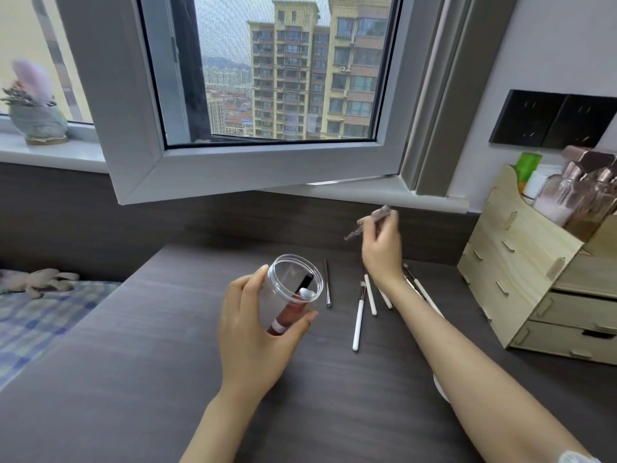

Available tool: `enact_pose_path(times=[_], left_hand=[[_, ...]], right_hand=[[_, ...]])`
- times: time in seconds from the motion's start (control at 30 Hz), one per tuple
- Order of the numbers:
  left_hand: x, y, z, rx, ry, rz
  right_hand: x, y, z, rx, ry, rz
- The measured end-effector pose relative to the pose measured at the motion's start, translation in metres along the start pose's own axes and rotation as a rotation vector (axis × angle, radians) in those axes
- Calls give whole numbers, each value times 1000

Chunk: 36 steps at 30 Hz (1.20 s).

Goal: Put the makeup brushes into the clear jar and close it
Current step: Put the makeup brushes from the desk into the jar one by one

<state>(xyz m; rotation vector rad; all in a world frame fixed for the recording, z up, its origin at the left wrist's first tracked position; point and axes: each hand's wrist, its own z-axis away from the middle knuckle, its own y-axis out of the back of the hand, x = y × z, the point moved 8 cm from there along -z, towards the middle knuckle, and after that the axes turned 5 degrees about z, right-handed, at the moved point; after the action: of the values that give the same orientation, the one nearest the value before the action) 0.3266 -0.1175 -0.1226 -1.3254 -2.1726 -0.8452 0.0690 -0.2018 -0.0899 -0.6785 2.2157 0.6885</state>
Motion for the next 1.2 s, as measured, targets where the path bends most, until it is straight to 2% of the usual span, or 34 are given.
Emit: enact_pose_path(times=[0.07, 0.1, 0.17, 0.2, 0.27, 0.37, 0.43, 0.53, 0.6, 0.77, 0.9, 0.97, 1.03, 1.1, 1.2], left_hand=[[0, 1, 0, 5, 8, 8], [0, 2, 0, 7, 11, 14], [0, 2, 0, 8, 10, 28], [1, 2, 0, 2, 1, 37], [5, -1, 0, -20, -44, 56], [10, -4, 2, -47, -103, 44], [13, -6, 3, -65, -132, 33], [17, -8, 6, -83, -176, 18], [20, -9, 8, -91, -198, 13], [27, -12, 10, -119, -267, 18], [28, -12, 10, -113, -268, 29], [25, -10, 8, -111, -255, 26], [22, -8, 6, -100, -250, 9], [19, -5, 3, -75, -233, -3], [13, 2, -1, -18, -170, 0]], right_hand=[[-12, 19, 7, 24, -205, -459], [-19, 25, 13, -19, -291, -648], [-37, 38, 30, -173, -353, -783], [-45, 44, 41, -275, -351, -734], [-59, 53, 66, -477, -298, -490], [-85, 67, 92, -667, -11, -40], [-97, 71, 105, -750, 127, 166], [-111, 80, 109, -691, 254, 328], [-119, 83, 106, -630, 273, 267], [-123, 69, 102, -522, 149, 122], [-135, 39, 128, -513, 407, 374], [-144, 37, 134, -421, 555, 365], [-145, 43, 131, -323, 621, 285], [-135, 49, 120, -248, 562, 138], [-88, 51, 89, -144, 166, -115]])
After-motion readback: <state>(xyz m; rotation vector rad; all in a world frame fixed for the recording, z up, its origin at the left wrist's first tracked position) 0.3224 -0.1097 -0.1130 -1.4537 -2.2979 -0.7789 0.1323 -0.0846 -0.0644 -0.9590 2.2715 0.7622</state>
